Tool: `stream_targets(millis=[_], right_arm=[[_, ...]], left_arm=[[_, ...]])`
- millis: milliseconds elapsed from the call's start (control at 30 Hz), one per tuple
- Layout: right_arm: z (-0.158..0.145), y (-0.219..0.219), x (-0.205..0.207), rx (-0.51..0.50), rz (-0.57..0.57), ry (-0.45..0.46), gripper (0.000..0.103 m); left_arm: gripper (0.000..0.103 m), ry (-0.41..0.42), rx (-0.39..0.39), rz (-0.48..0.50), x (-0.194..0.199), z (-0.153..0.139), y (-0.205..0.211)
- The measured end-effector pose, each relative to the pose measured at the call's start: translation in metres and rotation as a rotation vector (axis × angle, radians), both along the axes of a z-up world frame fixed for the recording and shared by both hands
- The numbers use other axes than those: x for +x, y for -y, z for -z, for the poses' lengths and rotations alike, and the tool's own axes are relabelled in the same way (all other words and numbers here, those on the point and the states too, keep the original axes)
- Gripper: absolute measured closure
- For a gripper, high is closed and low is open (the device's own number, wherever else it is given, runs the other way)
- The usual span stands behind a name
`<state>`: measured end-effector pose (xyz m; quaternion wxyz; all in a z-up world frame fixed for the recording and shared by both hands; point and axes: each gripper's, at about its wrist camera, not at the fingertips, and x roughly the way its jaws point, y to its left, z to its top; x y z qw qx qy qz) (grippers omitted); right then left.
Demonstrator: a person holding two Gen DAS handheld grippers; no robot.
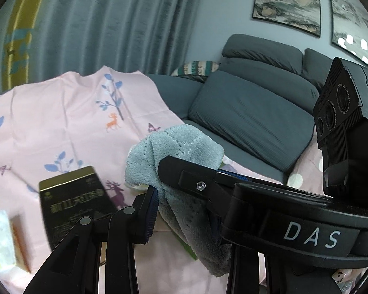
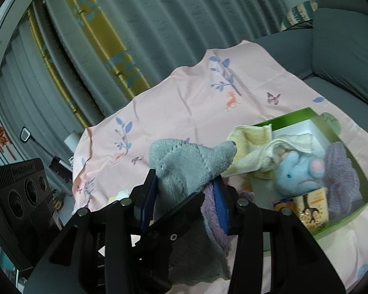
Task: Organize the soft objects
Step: 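Carry the grey-green towel over the green box, then lower the towel into the green box and open the right gripper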
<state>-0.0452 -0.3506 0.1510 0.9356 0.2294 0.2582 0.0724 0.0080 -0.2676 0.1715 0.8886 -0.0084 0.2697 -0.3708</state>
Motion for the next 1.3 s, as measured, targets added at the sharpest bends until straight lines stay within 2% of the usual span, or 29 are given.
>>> stream_targets(millis=[733, 1300], right_arm=[[0.032, 0.070, 0.004, 0.102, 0.171, -0.070, 0.059], [0.052, 0.111, -0.001, 0.175, 0.331, -0.092, 0.059]], left_arm=[[0.067, -0.087, 0.070, 0.136, 0.021, 0.026, 0.076], [0.067, -0.108, 0.131, 0.247, 0.031, 0.040, 0.125]])
